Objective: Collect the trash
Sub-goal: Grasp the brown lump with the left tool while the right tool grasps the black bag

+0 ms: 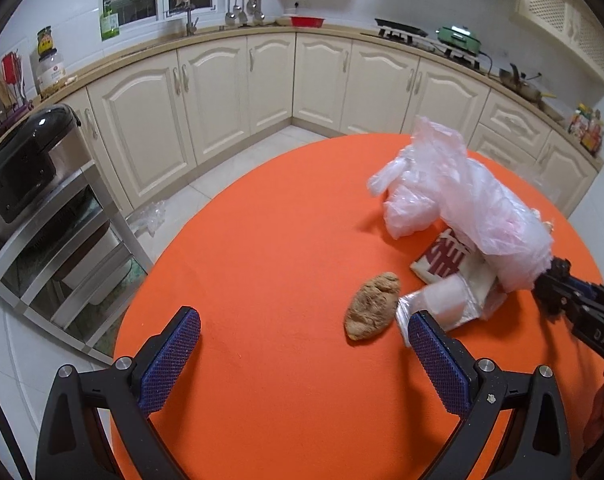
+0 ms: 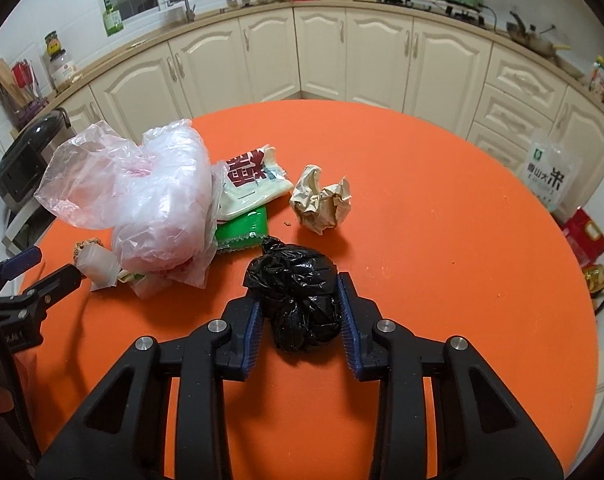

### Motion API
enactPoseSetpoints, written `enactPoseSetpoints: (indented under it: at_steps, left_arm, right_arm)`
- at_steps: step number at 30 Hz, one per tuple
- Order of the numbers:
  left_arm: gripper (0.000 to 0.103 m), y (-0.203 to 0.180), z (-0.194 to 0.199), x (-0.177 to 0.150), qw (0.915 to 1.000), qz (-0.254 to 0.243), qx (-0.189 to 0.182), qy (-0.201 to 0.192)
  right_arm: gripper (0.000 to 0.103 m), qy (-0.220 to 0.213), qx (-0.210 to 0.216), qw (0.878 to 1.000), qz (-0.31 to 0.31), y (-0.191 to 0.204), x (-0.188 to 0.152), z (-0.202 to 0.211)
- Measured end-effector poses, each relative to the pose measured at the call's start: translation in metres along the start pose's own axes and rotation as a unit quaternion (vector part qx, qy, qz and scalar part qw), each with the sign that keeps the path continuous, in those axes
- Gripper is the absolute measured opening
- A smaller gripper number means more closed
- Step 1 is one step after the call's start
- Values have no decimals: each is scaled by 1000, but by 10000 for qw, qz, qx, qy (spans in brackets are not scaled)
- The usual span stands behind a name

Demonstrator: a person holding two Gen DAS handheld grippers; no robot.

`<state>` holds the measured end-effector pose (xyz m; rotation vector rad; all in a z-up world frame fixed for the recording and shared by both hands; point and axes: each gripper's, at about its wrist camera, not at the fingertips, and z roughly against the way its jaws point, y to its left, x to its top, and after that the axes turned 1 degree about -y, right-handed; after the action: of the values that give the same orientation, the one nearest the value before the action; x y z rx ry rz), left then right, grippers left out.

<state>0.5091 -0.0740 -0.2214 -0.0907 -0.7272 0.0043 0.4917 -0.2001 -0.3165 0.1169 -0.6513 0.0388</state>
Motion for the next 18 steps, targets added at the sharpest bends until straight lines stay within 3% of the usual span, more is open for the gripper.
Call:
enactPoseSetpoints:
  at_steps: [7, 9, 11, 13, 18]
  left_arm:
    - [88, 2, -3, -9, 9995, -261, -77, 146]
    - [72, 1, -1, -9, 9997, -215, -75, 130]
    - [39, 3, -2, -8, 9997, -208, -103, 50]
    - [23, 5, -4, -10, 9997, -161, -145, 135]
    - [20, 14, -5, -19, 9986, -162, -498, 112]
  right_arm:
    - [32, -67, 28, 9999, -89, 0, -3, 8]
    - [32, -87, 42, 9999, -118, 0, -3, 12]
    - [32, -107, 39, 9999, -128, -1, -3, 15]
    - [32, -123, 49, 9998, -156, -1, -4, 18]
    - [32, -180, 83, 9995, -234, -5, -7, 29]
